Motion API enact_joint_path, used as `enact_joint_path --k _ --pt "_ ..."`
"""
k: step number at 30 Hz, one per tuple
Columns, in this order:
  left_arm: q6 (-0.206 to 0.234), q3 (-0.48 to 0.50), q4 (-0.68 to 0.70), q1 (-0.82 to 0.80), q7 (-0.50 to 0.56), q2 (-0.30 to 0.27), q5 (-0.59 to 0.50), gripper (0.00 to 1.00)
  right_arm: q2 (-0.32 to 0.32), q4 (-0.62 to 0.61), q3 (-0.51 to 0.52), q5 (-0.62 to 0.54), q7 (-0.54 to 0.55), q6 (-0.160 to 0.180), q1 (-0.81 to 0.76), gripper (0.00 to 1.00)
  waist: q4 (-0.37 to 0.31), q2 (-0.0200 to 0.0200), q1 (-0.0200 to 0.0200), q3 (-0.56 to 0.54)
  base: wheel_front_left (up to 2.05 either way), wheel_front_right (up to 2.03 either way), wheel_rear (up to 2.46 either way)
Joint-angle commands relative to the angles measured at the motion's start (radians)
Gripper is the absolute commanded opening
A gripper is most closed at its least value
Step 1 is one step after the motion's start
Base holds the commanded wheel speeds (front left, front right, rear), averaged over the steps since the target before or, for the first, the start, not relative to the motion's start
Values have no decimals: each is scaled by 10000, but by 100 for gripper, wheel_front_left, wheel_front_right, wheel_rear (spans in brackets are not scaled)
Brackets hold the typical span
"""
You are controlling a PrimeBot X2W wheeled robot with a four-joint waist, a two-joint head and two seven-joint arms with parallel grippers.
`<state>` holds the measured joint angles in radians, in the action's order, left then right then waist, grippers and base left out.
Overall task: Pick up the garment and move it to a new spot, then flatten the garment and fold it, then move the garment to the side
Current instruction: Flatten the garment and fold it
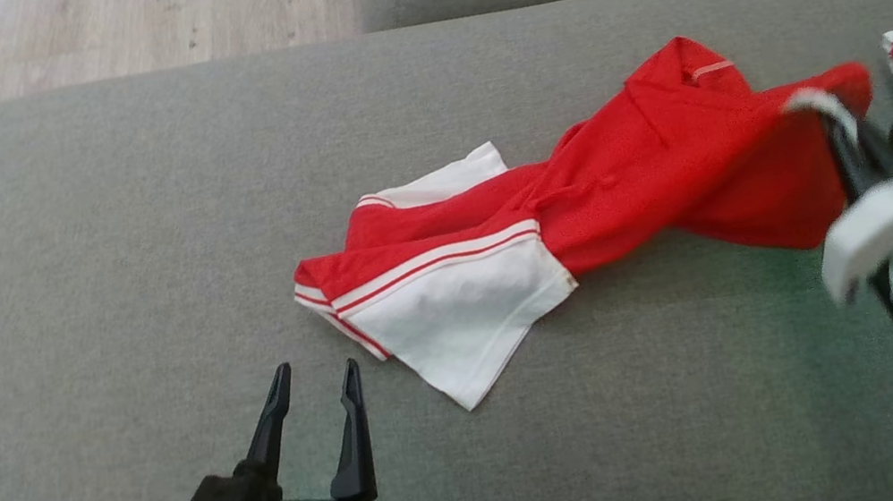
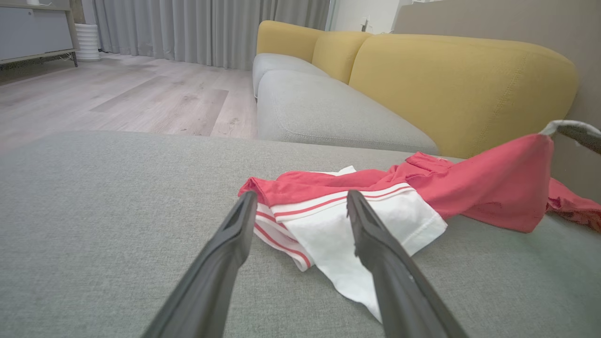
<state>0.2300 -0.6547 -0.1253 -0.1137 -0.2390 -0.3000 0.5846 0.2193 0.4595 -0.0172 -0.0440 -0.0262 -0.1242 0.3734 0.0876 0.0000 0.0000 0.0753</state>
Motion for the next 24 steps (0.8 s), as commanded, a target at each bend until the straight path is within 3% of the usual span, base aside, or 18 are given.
enact_joint_path --k 1,13,18,24 --pt "90 265 281 -148 -47 -181 93 100 -34 -417 -119 9 -106 -65 -438 0 -71 0 0 -62 0 0 0" --pt "189 276 491 87 -16 -380 148 100 -1442 -1161 509 -165 -902 -65 -3872 0 -715 0 0 -148 0 0 0" --pt "220 243 524 134 15 -395 172 100 -1647 -1870 440 -212 -932 -65 -4637 0 -931 0 0 -229 0 0 0" --pt "210 223 479 113 28 -384 228 100 -1684 -1572 239 -170 -948 -65 -4962 0 -1015 0 0 -297 0 0 0"
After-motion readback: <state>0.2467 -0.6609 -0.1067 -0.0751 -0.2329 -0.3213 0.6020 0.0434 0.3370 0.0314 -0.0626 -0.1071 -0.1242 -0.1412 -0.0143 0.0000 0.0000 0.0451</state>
